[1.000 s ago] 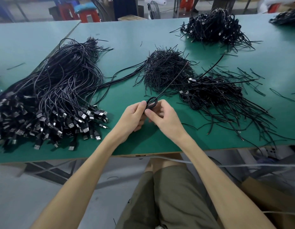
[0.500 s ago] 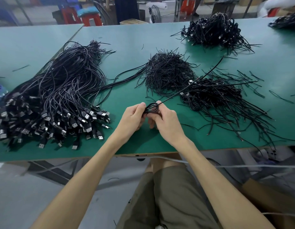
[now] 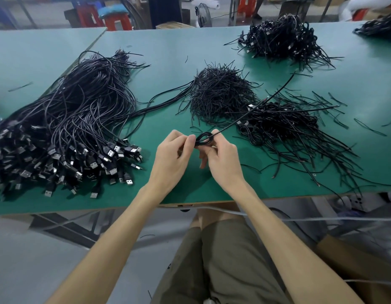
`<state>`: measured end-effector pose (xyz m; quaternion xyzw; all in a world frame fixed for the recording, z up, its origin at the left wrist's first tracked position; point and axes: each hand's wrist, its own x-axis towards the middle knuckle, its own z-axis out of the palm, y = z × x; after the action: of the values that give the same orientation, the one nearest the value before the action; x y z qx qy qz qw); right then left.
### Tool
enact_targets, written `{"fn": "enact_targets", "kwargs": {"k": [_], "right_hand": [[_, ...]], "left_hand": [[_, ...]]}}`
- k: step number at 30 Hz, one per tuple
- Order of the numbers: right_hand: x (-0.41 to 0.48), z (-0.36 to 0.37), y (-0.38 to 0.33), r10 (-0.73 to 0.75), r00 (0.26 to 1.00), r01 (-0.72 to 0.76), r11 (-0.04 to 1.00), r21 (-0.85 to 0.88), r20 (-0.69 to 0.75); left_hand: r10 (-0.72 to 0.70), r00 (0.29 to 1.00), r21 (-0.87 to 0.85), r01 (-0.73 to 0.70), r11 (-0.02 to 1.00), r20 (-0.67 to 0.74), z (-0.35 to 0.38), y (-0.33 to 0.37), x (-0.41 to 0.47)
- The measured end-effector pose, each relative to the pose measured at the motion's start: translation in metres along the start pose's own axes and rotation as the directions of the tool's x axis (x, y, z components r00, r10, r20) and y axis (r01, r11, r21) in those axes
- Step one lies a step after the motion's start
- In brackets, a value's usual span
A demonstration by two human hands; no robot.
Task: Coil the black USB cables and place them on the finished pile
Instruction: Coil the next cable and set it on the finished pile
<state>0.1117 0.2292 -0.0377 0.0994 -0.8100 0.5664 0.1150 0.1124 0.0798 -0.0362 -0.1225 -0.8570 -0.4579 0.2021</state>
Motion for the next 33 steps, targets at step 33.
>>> {"fn": "enact_targets", "kwargs": {"k": [33], "right_hand": [[0.003,-0.006,0.005,0.073,0.996,-0.086,0.952,0.294,0.054]], "left_hand": [[0.037,0.967,0.388,-0.135,0.912,0.252,-0.022,0.042,0.021]]}}
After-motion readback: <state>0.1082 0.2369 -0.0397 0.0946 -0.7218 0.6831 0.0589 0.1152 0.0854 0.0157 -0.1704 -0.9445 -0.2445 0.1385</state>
